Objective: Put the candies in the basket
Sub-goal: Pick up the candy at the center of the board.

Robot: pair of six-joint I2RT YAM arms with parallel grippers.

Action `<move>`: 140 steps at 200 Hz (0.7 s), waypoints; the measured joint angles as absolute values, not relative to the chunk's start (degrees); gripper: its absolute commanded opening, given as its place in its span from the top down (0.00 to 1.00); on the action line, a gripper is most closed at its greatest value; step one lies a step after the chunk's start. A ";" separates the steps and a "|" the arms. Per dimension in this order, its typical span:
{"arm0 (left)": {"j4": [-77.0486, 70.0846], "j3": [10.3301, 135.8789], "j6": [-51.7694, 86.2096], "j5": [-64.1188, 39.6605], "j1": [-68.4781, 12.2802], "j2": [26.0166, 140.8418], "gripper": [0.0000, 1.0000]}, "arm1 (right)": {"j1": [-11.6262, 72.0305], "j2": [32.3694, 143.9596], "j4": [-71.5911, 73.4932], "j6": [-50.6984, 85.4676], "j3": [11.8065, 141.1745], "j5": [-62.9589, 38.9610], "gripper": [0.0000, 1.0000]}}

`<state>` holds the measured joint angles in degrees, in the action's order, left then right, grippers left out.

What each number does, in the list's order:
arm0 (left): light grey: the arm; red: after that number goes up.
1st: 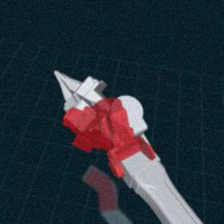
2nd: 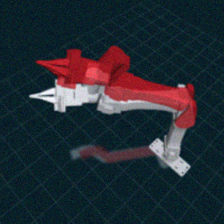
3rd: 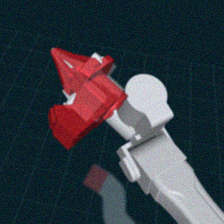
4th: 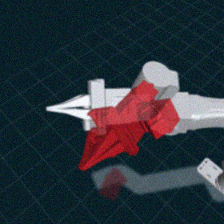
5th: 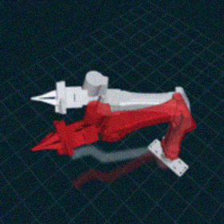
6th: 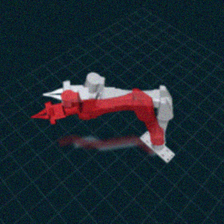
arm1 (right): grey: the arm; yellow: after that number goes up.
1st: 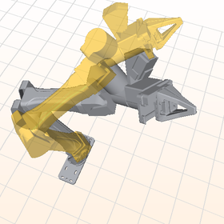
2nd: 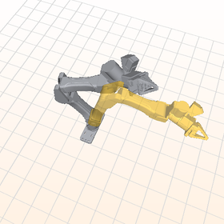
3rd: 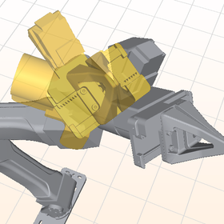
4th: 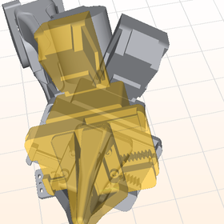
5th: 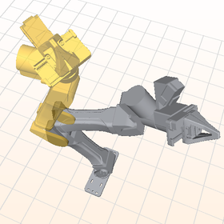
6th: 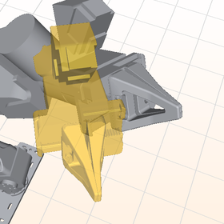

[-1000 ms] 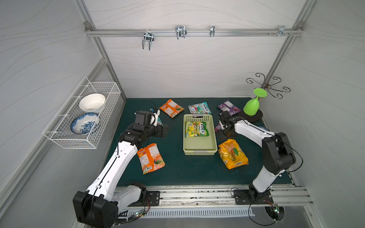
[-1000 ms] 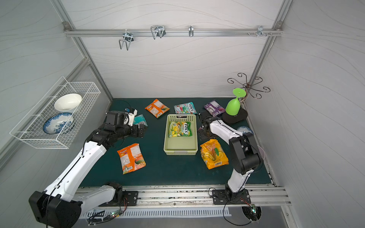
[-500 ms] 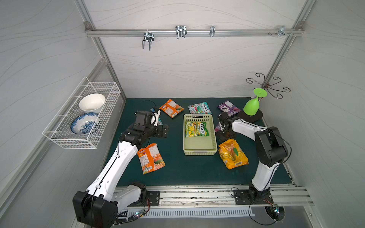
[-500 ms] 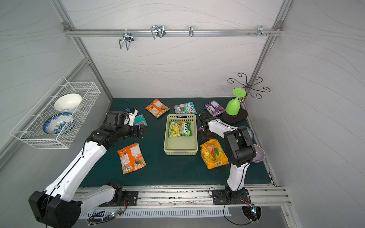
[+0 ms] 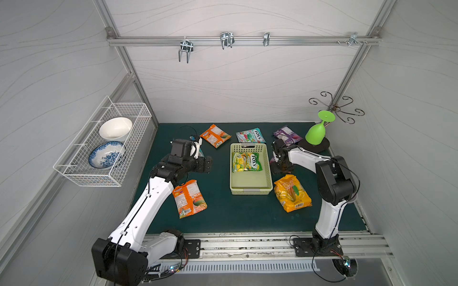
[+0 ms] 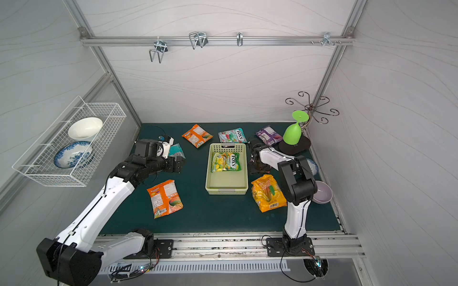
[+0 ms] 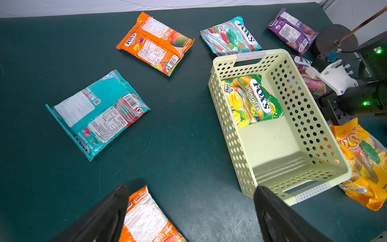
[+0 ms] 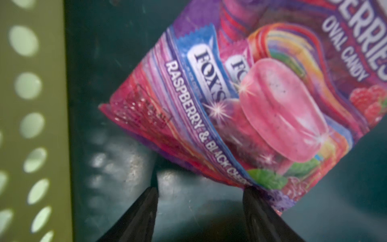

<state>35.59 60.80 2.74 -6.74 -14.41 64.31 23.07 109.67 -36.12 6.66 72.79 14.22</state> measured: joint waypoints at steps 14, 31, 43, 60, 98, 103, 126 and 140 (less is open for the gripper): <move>35.57 60.80 2.76 -6.61 -14.41 64.47 0.02 | 23.24 109.62 -36.27 6.61 72.82 14.48 0.33; 35.66 60.84 2.76 -6.66 -14.41 64.66 0.02 | 23.92 109.38 -36.82 6.33 72.93 15.59 0.33; 35.64 60.84 2.76 -6.61 -14.41 64.82 0.02 | 24.34 108.75 -37.30 5.93 72.93 16.58 0.33; 35.53 60.84 2.76 -6.46 -14.44 65.08 0.02 | 24.58 107.46 -37.45 5.45 73.03 17.63 0.33; 35.59 61.06 2.79 -6.35 -14.61 65.17 0.02 | 24.69 108.49 -37.67 4.51 76.25 19.16 0.33; 35.59 61.06 2.79 -6.28 -14.70 65.17 0.02 | 24.69 108.88 -37.47 4.49 76.44 19.25 0.33; 35.73 61.10 2.83 -6.39 -14.81 65.21 0.02 | 24.38 111.50 -37.28 4.47 76.82 19.31 0.37; 35.75 61.32 2.83 -6.37 -14.94 65.30 0.02 | 24.16 113.01 -37.34 4.56 77.47 19.11 0.41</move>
<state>35.75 61.32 2.83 -6.37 -14.94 65.30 24.16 113.01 -37.34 4.56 77.47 19.11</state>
